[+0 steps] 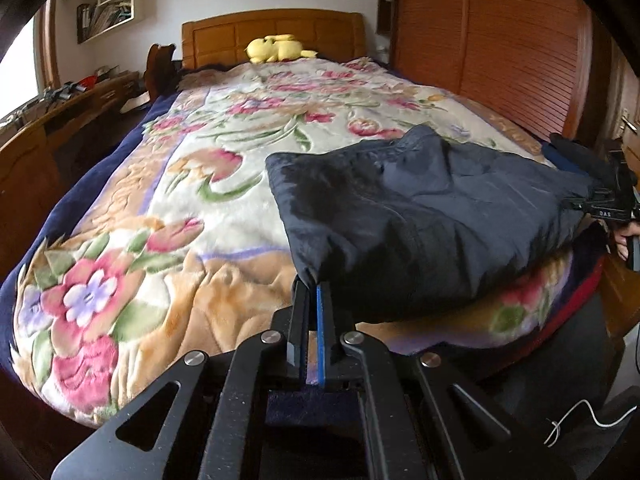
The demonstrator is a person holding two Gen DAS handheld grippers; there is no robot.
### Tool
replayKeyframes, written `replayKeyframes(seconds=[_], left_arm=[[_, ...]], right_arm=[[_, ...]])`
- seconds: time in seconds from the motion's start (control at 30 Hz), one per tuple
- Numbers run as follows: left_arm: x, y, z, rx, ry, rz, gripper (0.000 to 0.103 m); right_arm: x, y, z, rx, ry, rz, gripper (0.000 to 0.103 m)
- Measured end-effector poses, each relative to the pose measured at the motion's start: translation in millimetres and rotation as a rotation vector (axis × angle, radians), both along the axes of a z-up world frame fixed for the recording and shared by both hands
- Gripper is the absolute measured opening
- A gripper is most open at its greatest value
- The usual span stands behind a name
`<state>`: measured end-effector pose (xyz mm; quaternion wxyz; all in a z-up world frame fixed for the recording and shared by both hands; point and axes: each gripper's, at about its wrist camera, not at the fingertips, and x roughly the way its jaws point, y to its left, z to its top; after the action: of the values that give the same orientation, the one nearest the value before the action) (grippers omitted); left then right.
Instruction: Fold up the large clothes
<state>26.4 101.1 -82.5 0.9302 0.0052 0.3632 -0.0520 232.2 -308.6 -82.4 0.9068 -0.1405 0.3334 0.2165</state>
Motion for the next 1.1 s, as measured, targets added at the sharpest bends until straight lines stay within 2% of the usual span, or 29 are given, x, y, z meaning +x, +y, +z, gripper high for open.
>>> replayKeyframes(seconds=[0.1,0.33,0.47,0.67,0.87,1.1], left_arm=[[2.2,3.2,0.3,-0.021,-0.001,0.011,0.003],[4.4,4.1,-3.0,-0.024,0.013,0.025,0.004],[1.7,4.8,-3.8,-0.037,0.022,0.033,0.005],[1.3,7.6,-9.7,-0.045,0.031,0.038,0.005],[0.9,9.0,-13.5,-0.045,0.04,0.04,0.006],[0.5,9.4,-14.1,-0.051,0.035,0.031,0.006]], right_arm=[[6.8,4.4,5.9,-0.019,0.004,-0.014,0.02],[-12.2,22.6,28.2,-0.076,-0.034,-0.069,0.048],[-19.9,26.1,43.8,-0.104,-0.088,-0.097,0.051],[-19.9,45.1,61.2,-0.076,-0.128,-0.075,0.055],[1.2,92.3,55.8,-0.049,-0.119,0.024,0.055],[58.1,161.1,41.1,-0.025,-0.045,0.115,0.055]])
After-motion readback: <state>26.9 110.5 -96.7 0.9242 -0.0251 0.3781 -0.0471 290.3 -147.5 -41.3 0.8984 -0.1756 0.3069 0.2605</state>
